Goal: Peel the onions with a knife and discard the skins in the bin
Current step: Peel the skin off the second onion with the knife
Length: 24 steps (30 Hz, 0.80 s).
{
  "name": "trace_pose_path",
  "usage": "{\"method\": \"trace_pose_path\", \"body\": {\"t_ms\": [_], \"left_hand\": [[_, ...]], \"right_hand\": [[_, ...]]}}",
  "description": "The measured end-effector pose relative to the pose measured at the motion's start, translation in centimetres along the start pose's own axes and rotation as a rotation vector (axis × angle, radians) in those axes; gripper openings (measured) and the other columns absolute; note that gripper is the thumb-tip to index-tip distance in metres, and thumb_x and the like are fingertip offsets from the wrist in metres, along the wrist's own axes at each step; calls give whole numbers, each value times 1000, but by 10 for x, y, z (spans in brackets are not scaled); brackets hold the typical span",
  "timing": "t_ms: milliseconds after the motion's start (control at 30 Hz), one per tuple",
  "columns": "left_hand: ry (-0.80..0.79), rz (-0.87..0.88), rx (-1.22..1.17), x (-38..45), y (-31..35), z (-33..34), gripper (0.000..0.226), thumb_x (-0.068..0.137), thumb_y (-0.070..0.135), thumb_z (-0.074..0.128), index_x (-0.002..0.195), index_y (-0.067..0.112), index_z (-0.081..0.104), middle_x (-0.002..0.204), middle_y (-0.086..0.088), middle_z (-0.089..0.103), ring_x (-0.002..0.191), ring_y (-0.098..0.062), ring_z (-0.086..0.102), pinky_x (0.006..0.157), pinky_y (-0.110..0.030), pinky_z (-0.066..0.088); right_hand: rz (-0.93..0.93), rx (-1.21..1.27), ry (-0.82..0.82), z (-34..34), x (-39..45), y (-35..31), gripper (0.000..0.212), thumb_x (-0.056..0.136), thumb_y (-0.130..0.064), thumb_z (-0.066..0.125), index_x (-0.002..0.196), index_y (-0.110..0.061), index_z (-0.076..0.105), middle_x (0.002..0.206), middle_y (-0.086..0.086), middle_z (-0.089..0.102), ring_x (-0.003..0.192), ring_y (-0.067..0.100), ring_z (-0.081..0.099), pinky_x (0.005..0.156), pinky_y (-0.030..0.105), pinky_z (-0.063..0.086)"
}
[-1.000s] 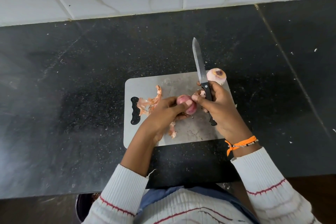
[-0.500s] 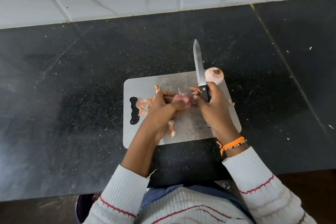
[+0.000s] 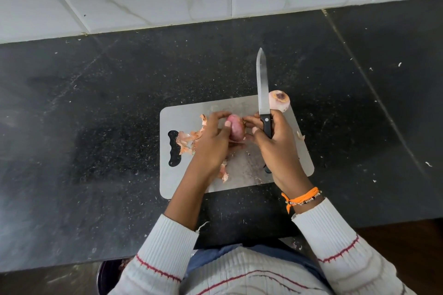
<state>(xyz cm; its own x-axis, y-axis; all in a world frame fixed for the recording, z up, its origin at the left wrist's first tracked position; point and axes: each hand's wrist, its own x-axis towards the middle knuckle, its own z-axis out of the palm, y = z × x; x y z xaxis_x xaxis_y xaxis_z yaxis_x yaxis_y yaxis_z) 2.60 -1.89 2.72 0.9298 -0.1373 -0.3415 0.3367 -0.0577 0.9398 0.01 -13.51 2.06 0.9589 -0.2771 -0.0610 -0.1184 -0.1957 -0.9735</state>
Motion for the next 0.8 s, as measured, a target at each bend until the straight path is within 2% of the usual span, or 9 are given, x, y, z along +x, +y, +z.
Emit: {"method": "trace_pose_path", "body": {"t_ms": [133, 267, 367, 433, 500, 567, 633, 700, 800], "left_hand": [[-28, 117, 344, 4, -7, -3, 46, 87, 12, 61, 127, 23, 43, 110, -3, 61, 94, -14, 62, 84, -34, 54], [87, 234, 565, 11, -12, 0, 45, 84, 18, 66, 123, 15, 45, 99, -3, 60, 85, -18, 58, 68, -21, 45], [172, 271, 706, 18, -19, 4, 46, 82, 22, 68, 120, 6, 48, 117, -9, 50, 98, -23, 53, 77, -23, 38], [193, 258, 716, 20, -22, 5, 45, 82, 22, 67, 119, 5, 49, 119, -10, 47, 101, -25, 52, 79, -26, 38], [205, 254, 700, 22, -23, 5, 46, 82, 21, 68, 120, 5, 49, 119, -10, 48, 102, -24, 51, 80, -24, 37], [209, 275, 685, 23, -23, 4, 49, 80, 21, 69, 123, 8, 49, 120, -10, 50, 101, -22, 52, 80, -22, 36], [209, 310, 675, 22, -22, 3, 49, 79, 19, 70, 123, 11, 49, 118, -9, 52, 92, -18, 52, 75, -19, 37], [209, 340, 676, 22, -23, 3, 47, 77, 18, 73, 119, 13, 52, 112, -7, 54, 85, -13, 49, 70, -15, 34], [201, 324, 649, 25, -23, 1, 49, 72, 21, 78, 115, 15, 55, 110, -5, 55, 89, -16, 55, 75, -19, 41]], "right_hand": [[-8, -24, -7, -4, 7, -3, 26, 89, 0, 50, 111, -14, 51, 105, 1, 64, 103, 12, 61, 91, 32, 51], [15, -70, -73, -6, 12, -1, 23, 90, -4, 53, 109, -18, 52, 108, 2, 65, 105, 13, 60, 91, 35, 52], [-24, -258, -96, -12, 9, 4, 23, 90, -8, 55, 111, -15, 52, 107, 0, 65, 100, 11, 59, 80, 19, 46], [-59, -434, -108, -16, 4, 6, 23, 92, -15, 54, 114, -12, 54, 103, 1, 64, 92, 10, 56, 70, 16, 37], [-78, -531, -123, -19, -4, 7, 27, 95, -19, 48, 121, -13, 53, 100, 2, 65, 91, 15, 59, 71, 19, 38], [-107, -572, -132, -20, -13, 3, 34, 97, -18, 43, 131, -17, 46, 99, 2, 65, 93, 18, 61, 78, 29, 47], [-146, -617, -134, -19, -21, 0, 42, 97, -17, 42, 138, -21, 40, 100, 2, 65, 92, 18, 61, 80, 37, 50], [-180, -668, -140, -19, -26, -1, 47, 96, -16, 42, 142, -24, 35, 99, 3, 64, 91, 19, 60, 79, 38, 51], [-162, -771, -162, -19, -25, 3, 47, 97, -18, 41, 143, -22, 32, 104, 6, 63, 94, 22, 61, 80, 38, 52]]}}
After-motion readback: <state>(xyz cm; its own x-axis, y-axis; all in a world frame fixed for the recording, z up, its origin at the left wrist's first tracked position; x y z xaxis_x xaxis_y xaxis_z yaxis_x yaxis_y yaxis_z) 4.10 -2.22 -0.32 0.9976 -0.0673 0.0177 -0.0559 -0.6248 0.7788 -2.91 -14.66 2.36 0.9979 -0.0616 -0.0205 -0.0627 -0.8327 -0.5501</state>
